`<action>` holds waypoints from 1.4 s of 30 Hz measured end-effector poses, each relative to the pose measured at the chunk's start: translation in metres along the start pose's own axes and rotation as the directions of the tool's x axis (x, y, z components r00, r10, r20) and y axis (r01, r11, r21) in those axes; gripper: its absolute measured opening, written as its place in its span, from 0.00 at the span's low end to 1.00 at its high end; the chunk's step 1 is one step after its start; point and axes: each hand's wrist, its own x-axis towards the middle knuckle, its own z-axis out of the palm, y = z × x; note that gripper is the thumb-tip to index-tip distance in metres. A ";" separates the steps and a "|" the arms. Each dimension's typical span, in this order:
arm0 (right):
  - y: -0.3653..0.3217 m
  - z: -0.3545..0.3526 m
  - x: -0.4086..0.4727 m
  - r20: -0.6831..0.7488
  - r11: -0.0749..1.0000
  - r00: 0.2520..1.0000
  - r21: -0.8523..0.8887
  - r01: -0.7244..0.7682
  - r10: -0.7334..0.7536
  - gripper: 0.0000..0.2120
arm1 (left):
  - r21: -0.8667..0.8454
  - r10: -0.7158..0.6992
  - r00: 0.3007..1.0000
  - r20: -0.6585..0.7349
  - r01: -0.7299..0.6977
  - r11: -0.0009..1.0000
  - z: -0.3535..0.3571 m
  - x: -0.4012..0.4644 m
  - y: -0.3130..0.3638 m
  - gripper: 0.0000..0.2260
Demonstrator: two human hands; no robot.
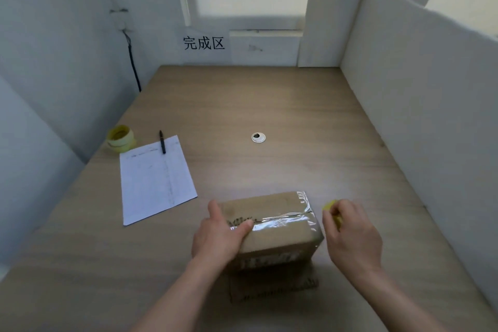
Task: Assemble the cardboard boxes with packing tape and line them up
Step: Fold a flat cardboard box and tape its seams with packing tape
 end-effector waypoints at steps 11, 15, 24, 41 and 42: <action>0.005 0.025 0.014 0.077 0.994 0.991 0.003 0.112 -0.112 0.09 | 0.292 0.159 0.987 0.021 -0.158 0.943 -0.004 -0.008 -0.006 0.33; -0.001 0.034 0.045 0.225 0.995 0.974 0.095 0.010 -0.031 0.08 | 0.210 0.120 0.992 0.033 -0.124 0.970 0.017 -0.032 0.006 0.33; 0.009 -0.036 0.024 0.329 0.974 0.943 0.225 -0.023 -0.054 0.12 | 0.080 0.073 0.995 0.069 -0.078 0.994 0.042 -0.024 0.045 0.27; 0.005 -0.082 -0.022 0.555 0.955 0.791 0.269 0.124 -0.259 0.09 | -0.559 0.654 0.755 -0.034 -0.557 0.614 0.037 -0.090 0.077 0.09; 0.005 -0.081 -0.028 0.561 0.954 0.790 0.285 0.095 -0.246 0.09 | -0.547 0.649 0.758 -0.062 -0.570 0.613 0.038 -0.093 0.072 0.09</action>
